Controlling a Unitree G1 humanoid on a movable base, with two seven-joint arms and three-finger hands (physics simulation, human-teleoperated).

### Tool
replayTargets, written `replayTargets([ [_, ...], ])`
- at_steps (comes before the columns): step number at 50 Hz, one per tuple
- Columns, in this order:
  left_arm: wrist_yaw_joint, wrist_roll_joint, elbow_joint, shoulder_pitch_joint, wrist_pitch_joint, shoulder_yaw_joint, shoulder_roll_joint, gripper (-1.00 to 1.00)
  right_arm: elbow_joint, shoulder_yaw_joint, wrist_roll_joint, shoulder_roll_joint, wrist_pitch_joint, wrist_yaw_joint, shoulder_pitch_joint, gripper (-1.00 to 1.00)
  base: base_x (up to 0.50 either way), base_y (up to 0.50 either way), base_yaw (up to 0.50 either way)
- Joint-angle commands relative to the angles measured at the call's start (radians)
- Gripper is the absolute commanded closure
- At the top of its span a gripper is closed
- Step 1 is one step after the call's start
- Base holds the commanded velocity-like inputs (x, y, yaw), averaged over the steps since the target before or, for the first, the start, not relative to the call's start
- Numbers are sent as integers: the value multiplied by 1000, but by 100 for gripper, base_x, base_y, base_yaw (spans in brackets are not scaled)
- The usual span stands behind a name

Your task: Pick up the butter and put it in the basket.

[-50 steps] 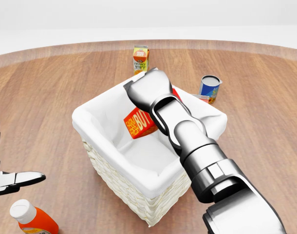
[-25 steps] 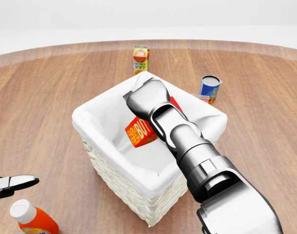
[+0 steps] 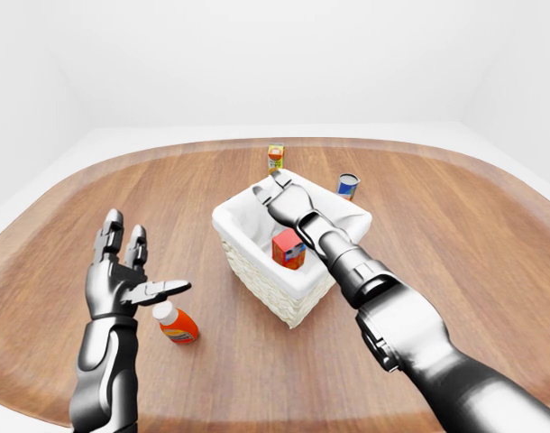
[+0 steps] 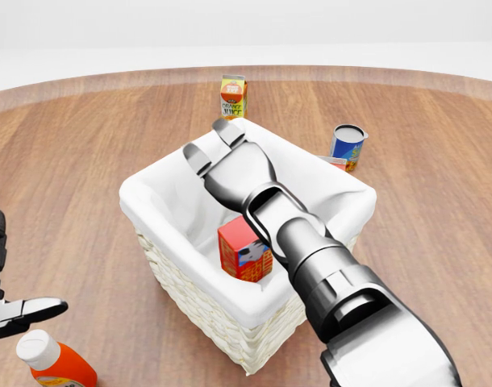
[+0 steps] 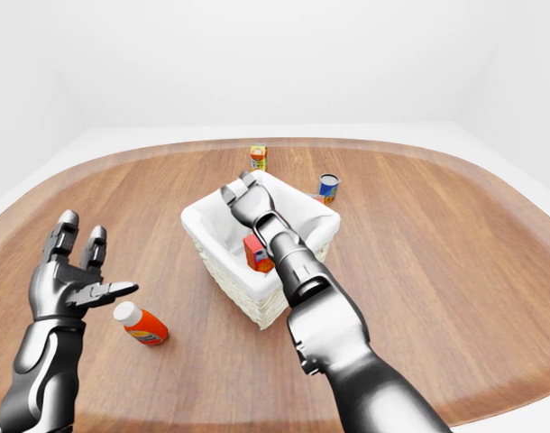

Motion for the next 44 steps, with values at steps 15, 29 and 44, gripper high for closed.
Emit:
replayTargets([
  [15, 14, 17, 71, -32, 0, -52, 1, -100, -169, -93, 237, -63, 0, 119, -39, -100, 0, 0, 0],
  [29, 65, 74, 46, -70, 0, -132, -23, -100, -711, -195, 660, -171, 0, 519, 146, -100, 0, 0, 0],
  [44, 81, 114, 42, -110, 0, -197, -44, -100, -1190, -308, 1164, -254, 0, 671, 483, -100, 0, 0, 0],
])
